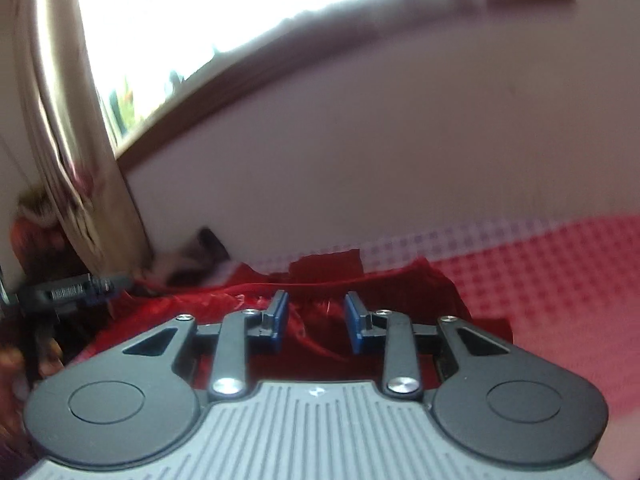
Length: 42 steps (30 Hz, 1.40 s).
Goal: Fold large clothes
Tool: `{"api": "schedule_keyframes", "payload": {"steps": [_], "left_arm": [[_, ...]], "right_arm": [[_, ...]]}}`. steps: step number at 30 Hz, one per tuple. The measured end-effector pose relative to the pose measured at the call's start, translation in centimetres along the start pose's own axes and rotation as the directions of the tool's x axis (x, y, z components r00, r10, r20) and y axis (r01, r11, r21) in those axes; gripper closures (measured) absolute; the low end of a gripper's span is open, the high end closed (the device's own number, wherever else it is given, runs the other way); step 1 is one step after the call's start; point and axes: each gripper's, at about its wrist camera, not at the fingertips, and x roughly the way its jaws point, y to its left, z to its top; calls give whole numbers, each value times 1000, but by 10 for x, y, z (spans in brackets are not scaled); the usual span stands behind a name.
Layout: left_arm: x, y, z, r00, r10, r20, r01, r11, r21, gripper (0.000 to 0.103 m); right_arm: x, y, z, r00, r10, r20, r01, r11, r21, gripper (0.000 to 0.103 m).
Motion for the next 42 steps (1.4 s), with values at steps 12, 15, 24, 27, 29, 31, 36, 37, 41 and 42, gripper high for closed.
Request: {"api": "schedule_keyframes", "payload": {"steps": [12,15,24,27,29,31,36,37,41,42], "left_arm": [[71,42,-35,976,103,-192,-119,990,-74,64],[70,50,-44,976,92,-195,-111,990,-90,64],[82,58,-59,972,97,-213,-122,987,-108,64],[83,59,-62,974,93,-206,-119,986,-119,64],[83,61,-64,976,83,-203,-111,985,-132,64],[84,62,-65,976,79,-201,-108,984,-139,64],[84,59,-67,977,88,-192,-113,985,-126,64],[84,59,-67,978,90,-191,-115,986,-124,64],[84,58,-68,978,88,-189,-113,986,-123,64],[84,58,-69,978,88,-188,-112,986,-122,64]], "right_arm": [[71,-21,-21,976,-91,-199,93,996,-3,75],[79,-23,-31,972,-85,-218,88,996,4,75],[91,-43,-47,971,-29,-238,57,992,111,77],[96,-47,-51,972,-8,-235,43,988,145,77],[97,-49,-54,973,-1,-230,36,988,151,77],[98,-52,-56,974,9,-227,28,986,162,77],[100,-50,-60,979,2,-203,26,990,136,77],[100,-49,-61,981,3,-193,23,991,130,77],[98,-50,-66,986,6,-166,17,990,137,77],[98,-48,-67,987,-3,-163,24,992,127,77]]}}
